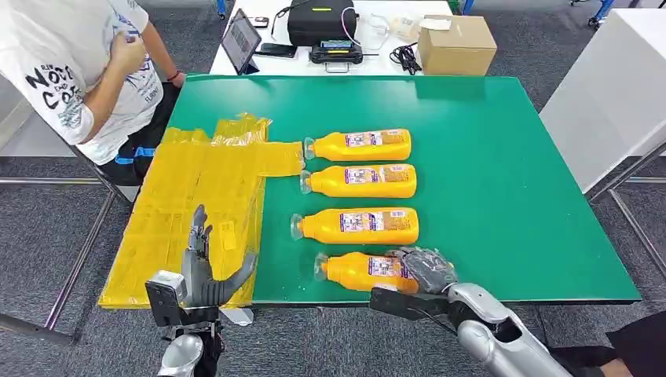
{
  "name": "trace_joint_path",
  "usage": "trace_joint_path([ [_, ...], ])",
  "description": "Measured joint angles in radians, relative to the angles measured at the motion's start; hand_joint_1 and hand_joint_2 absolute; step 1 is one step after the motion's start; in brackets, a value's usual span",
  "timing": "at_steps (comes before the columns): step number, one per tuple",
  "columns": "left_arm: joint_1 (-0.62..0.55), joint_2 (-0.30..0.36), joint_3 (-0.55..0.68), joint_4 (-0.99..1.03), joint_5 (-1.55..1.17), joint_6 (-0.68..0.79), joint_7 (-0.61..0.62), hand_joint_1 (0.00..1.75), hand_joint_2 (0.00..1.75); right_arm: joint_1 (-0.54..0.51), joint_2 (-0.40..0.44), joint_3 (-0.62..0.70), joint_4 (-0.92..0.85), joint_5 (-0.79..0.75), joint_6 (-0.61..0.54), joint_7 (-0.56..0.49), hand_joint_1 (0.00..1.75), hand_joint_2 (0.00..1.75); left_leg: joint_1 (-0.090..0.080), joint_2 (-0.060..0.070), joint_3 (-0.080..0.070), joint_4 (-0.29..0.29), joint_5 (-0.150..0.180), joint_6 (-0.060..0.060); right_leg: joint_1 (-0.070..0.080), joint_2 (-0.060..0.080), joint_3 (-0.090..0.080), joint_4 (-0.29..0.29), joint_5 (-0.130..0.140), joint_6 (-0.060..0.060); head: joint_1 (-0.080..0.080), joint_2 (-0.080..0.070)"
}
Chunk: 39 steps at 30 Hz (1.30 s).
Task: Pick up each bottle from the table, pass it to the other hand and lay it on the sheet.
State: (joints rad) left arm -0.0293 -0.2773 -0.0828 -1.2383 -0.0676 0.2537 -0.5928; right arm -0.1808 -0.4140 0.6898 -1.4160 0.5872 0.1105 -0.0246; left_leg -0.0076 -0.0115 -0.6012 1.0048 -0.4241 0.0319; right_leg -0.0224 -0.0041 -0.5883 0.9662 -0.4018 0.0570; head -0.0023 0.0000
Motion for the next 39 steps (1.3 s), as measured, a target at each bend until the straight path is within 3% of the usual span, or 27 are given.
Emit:
trace_joint_path([
  [5,-0.001,-0.003,-0.002,0.003,0.019,-0.016,-0.003,0.00,1.75,0.101,0.157,-0.090,-0.060,-0.063,-0.252,-0.264,1.75,1.75,0.000,0.002,-0.003,0.000,0.000,0.000,0.001,0.001,-0.004,0.001,0.000,0.000,0.000,0.000],
  [9,-0.001,-0.011,-0.016,0.003,0.046,-0.035,-0.003,0.00,1.75,0.128,0.301,-0.168,-0.157,-0.085,-0.390,-0.373,1.75,1.75,0.003,0.001,-0.003,0.000,0.000,-0.001,0.002,0.002,-0.004,0.001,-0.001,-0.001,0.000,0.000],
  [16,-0.001,-0.011,-0.021,0.003,0.054,-0.037,-0.003,0.00,1.75,0.155,0.388,-0.239,-0.224,-0.094,-0.399,-0.388,1.75,1.75,0.000,0.002,-0.003,0.000,0.000,-0.001,0.000,0.002,-0.004,0.001,0.000,-0.001,0.000,0.000],
  [27,-0.001,-0.011,-0.023,0.003,0.054,-0.037,-0.003,0.00,1.75,0.168,0.415,-0.259,-0.244,-0.102,-0.399,-0.399,1.75,1.75,0.001,0.002,-0.003,0.000,0.000,-0.001,0.001,0.002,-0.005,0.001,0.000,-0.001,0.000,0.000],
  [33,0.000,-0.011,-0.030,-0.003,0.037,0.002,-0.019,0.00,1.75,0.191,0.449,-0.308,-0.261,-0.094,-0.484,-0.446,1.75,1.75,0.001,0.002,-0.003,0.000,0.000,-0.001,0.001,0.002,-0.004,0.001,0.000,-0.001,0.000,0.000],
  [39,0.009,-0.007,-0.071,-0.027,0.132,-0.164,0.034,0.00,1.75,0.212,0.480,-0.374,-0.227,-0.129,-0.468,-0.470,1.75,1.75,0.001,0.002,-0.004,0.000,0.000,-0.001,0.000,0.002,-0.004,0.001,0.000,-0.001,0.000,0.000],
])
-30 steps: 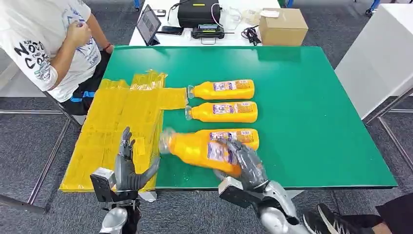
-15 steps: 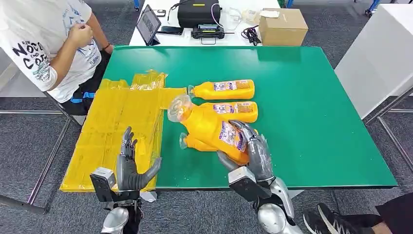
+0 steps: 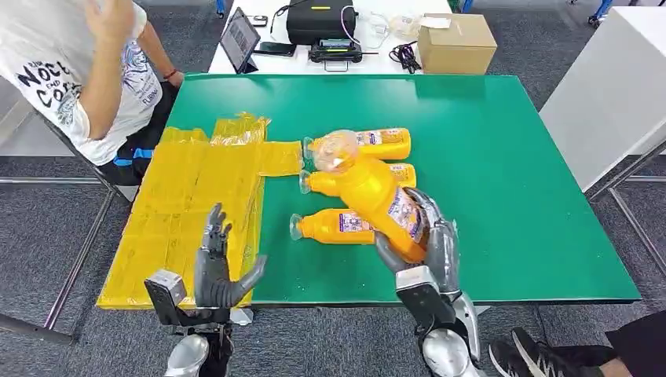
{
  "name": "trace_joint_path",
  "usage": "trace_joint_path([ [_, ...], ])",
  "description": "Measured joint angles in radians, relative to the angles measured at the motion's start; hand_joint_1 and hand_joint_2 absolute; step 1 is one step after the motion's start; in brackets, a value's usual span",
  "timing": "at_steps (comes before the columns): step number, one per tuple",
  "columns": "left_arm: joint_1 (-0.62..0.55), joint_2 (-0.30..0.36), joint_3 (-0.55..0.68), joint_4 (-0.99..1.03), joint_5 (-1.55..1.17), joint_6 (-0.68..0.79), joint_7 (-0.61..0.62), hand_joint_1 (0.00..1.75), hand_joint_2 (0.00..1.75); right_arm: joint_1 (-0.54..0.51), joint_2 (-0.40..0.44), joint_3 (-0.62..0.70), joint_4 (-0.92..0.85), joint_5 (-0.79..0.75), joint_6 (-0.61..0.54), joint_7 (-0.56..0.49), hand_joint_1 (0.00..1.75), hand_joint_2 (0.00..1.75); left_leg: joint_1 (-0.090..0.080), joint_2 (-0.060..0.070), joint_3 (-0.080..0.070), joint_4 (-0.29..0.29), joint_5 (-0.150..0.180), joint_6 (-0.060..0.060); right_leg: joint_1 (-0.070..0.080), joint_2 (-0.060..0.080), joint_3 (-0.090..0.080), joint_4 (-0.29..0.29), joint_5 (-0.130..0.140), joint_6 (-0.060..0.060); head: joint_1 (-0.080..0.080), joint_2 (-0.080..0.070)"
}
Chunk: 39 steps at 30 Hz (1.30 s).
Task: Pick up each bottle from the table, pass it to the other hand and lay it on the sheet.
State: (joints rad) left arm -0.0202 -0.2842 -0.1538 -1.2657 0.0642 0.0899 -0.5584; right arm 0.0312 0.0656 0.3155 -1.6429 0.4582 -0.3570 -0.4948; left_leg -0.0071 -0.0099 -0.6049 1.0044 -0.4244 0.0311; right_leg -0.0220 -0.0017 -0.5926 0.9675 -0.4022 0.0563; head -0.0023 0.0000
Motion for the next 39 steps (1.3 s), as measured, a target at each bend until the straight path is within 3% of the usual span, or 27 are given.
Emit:
trace_joint_path([
  [6,-0.017,0.004,-0.087,0.006,0.147,-0.265,0.083,0.00,1.75,-0.024,0.085,0.025,0.252,0.099,-0.054,-0.126,1.75,1.75,0.001,0.000,0.000,0.000,0.000,0.000,0.001,0.000,0.000,0.000,0.000,0.000,0.000,0.000],
  [18,-0.040,0.025,-0.132,0.072,0.318,-0.466,0.160,0.00,1.75,-0.088,0.135,0.139,0.461,0.129,-0.113,-0.109,1.75,1.75,0.001,0.000,0.000,0.000,0.000,0.000,0.001,0.000,0.000,0.000,0.000,0.000,0.000,0.000],
  [35,-0.090,0.030,-0.133,0.221,0.286,-0.363,0.180,0.00,1.75,-0.154,0.178,0.233,0.579,0.166,-0.110,-0.090,1.75,1.75,0.001,0.000,0.000,0.000,0.000,0.000,0.001,0.000,-0.001,0.000,0.000,0.000,0.000,0.000],
  [39,-0.092,0.029,-0.132,0.229,0.236,-0.280,0.149,0.00,1.75,-0.162,0.180,0.257,0.598,0.158,-0.103,-0.080,1.75,1.75,0.001,0.000,0.000,0.000,0.000,0.000,0.001,0.000,-0.001,0.000,0.000,0.000,0.000,0.000],
])
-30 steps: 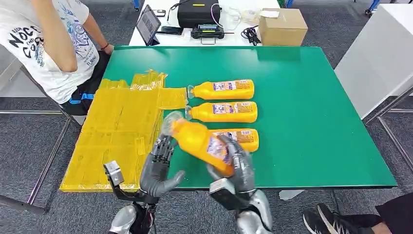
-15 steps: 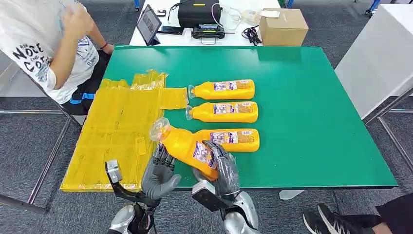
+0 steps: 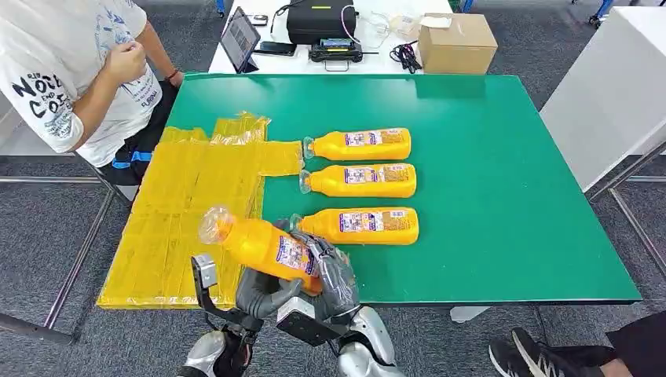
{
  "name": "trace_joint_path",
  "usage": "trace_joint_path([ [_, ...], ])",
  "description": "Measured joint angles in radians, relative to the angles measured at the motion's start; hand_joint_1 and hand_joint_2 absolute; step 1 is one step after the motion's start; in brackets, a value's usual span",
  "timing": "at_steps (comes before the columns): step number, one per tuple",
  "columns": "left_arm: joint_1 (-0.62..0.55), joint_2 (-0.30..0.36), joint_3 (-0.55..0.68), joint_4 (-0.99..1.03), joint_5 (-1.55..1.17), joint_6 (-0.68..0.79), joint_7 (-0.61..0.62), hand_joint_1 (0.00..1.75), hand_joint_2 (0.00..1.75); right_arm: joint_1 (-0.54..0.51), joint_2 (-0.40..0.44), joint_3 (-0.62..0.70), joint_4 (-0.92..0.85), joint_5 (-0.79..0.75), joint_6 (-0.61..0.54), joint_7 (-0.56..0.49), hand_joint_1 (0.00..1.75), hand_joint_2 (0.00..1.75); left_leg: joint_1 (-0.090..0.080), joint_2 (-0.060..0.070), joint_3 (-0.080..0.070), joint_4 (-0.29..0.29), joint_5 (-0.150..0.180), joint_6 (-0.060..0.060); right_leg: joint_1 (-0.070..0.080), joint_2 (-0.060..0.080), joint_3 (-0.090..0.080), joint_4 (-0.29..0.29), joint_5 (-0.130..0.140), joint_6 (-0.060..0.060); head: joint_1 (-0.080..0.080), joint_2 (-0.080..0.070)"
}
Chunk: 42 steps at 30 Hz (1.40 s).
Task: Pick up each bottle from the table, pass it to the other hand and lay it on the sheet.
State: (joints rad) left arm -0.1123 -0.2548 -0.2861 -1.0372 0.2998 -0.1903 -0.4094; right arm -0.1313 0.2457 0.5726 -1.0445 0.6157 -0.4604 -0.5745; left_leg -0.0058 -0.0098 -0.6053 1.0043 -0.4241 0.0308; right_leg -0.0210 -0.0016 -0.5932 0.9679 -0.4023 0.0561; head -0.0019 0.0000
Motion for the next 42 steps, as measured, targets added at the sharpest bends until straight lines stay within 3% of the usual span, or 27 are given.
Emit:
trace_joint_path([
  [9,0.001,0.000,0.011,0.000,-0.025,0.036,-0.011,0.00,1.75,-0.010,0.000,0.036,0.017,-0.003,0.005,0.001,1.75,1.75,0.000,0.000,0.000,0.000,0.000,0.000,0.000,0.000,0.000,0.000,0.000,0.000,0.000,0.000],
  [22,0.019,-0.008,0.053,-0.059,0.157,-0.046,-0.021,0.00,1.75,-0.044,-0.006,0.064,0.045,-0.022,0.074,0.003,1.75,1.75,0.000,0.000,0.000,0.000,0.000,0.000,0.000,0.000,0.000,0.000,0.000,0.000,0.000,0.000],
  [39,0.031,-0.009,0.086,-0.086,0.208,-0.082,0.005,0.00,1.75,-0.050,-0.007,0.068,0.063,-0.009,0.076,0.013,1.75,1.75,0.000,0.000,0.000,0.000,0.000,0.000,0.000,0.000,0.000,0.000,0.000,0.000,0.000,0.000],
  [40,0.032,-0.009,0.086,-0.086,0.209,-0.082,0.006,0.19,1.75,-0.050,-0.007,0.068,0.064,-0.007,0.076,0.013,1.75,1.75,0.000,0.000,0.000,0.000,0.000,0.000,0.000,0.000,0.000,0.000,0.000,0.000,0.000,0.000],
  [41,0.032,-0.009,0.086,-0.086,0.207,-0.081,0.007,1.75,1.75,-0.051,-0.007,0.068,0.066,-0.006,0.076,0.015,1.75,1.75,0.000,0.000,0.000,0.000,0.000,0.000,0.000,0.000,0.000,0.000,0.000,0.000,0.000,0.000],
  [42,0.032,-0.009,0.086,-0.086,0.201,-0.081,0.007,1.75,1.75,-0.052,-0.007,0.068,0.067,-0.005,0.076,0.016,1.75,1.75,0.000,0.000,0.000,0.000,0.000,0.000,0.000,0.000,0.000,0.000,0.000,0.000,0.000,0.000],
])
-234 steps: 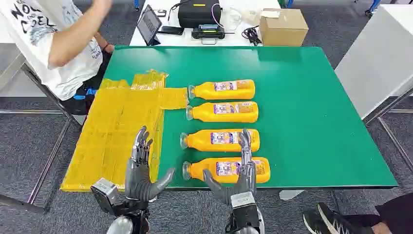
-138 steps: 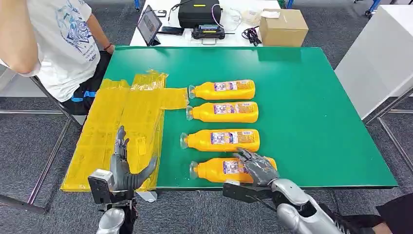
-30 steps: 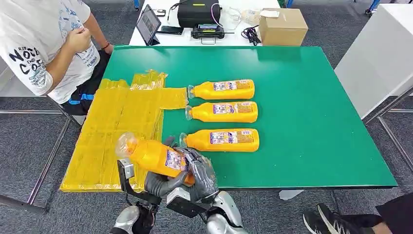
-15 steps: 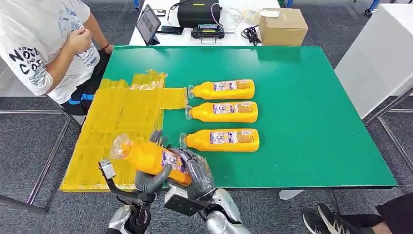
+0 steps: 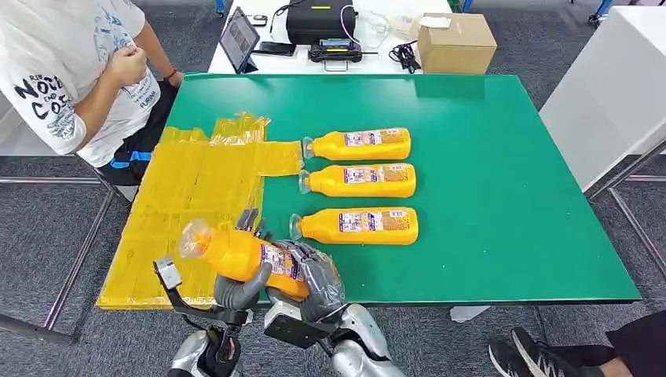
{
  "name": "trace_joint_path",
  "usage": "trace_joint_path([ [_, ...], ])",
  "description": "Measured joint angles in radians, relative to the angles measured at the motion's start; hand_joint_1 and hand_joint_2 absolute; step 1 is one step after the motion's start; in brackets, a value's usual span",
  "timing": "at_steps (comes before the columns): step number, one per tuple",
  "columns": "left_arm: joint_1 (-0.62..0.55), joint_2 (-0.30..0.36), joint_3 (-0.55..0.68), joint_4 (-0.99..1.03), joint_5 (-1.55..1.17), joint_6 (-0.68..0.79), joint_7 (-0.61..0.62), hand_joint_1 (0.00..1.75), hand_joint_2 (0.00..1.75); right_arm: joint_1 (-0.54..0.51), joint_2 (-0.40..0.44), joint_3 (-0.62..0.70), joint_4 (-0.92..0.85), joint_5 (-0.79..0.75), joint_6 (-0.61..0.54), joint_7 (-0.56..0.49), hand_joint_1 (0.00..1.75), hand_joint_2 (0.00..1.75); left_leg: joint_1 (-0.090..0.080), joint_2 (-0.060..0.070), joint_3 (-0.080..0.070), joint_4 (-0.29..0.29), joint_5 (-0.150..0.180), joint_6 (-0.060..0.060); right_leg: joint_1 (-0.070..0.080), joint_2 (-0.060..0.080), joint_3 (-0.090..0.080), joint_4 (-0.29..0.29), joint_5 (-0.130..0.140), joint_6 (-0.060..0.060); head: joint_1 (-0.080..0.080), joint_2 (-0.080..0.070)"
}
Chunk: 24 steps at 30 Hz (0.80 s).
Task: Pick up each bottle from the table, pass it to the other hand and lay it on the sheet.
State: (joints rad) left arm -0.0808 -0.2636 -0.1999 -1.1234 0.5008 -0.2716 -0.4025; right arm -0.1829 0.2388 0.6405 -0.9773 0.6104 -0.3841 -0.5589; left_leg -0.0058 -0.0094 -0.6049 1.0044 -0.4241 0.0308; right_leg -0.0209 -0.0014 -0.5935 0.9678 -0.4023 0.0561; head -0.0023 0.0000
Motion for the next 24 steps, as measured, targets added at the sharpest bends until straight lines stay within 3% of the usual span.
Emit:
trace_joint_path([
  [19,0.005,0.000,-0.005,0.000,-0.107,-0.007,-0.037,1.75,1.75,0.004,-0.002,-0.012,-0.001,0.013,-0.002,0.006,1.75,1.75,0.000,0.000,0.000,0.000,0.000,0.000,0.000,0.000,0.000,0.000,0.000,0.000,0.000,0.000],
  [20,0.005,0.000,-0.005,0.000,-0.114,0.000,-0.040,1.75,1.75,0.004,-0.002,-0.012,-0.001,0.016,-0.002,0.007,0.17,1.75,0.000,0.000,0.000,0.000,0.000,0.000,0.000,0.000,0.000,0.000,0.000,0.000,0.000,0.000],
  [21,0.005,0.000,-0.005,-0.002,-0.118,0.006,-0.043,1.75,1.75,0.004,-0.002,-0.012,-0.001,0.017,-0.002,0.009,0.00,1.75,0.000,0.000,0.000,0.000,0.000,0.000,0.000,0.000,0.000,0.000,0.000,0.000,0.000,0.000],
  [22,0.006,0.000,-0.005,-0.004,-0.122,0.011,-0.046,1.75,1.75,0.004,-0.002,-0.012,-0.001,0.019,-0.003,0.011,0.00,0.00,0.000,0.000,0.000,0.000,0.000,0.000,0.000,0.000,0.000,0.000,0.000,0.000,0.000,0.000],
  [24,0.005,-0.003,-0.005,-0.011,-0.125,0.022,-0.047,1.75,1.75,0.009,-0.002,-0.012,-0.001,0.028,-0.009,0.019,0.00,0.00,0.000,0.000,0.000,0.000,0.000,0.000,0.000,0.000,0.000,0.000,0.000,0.000,0.000,0.000],
])
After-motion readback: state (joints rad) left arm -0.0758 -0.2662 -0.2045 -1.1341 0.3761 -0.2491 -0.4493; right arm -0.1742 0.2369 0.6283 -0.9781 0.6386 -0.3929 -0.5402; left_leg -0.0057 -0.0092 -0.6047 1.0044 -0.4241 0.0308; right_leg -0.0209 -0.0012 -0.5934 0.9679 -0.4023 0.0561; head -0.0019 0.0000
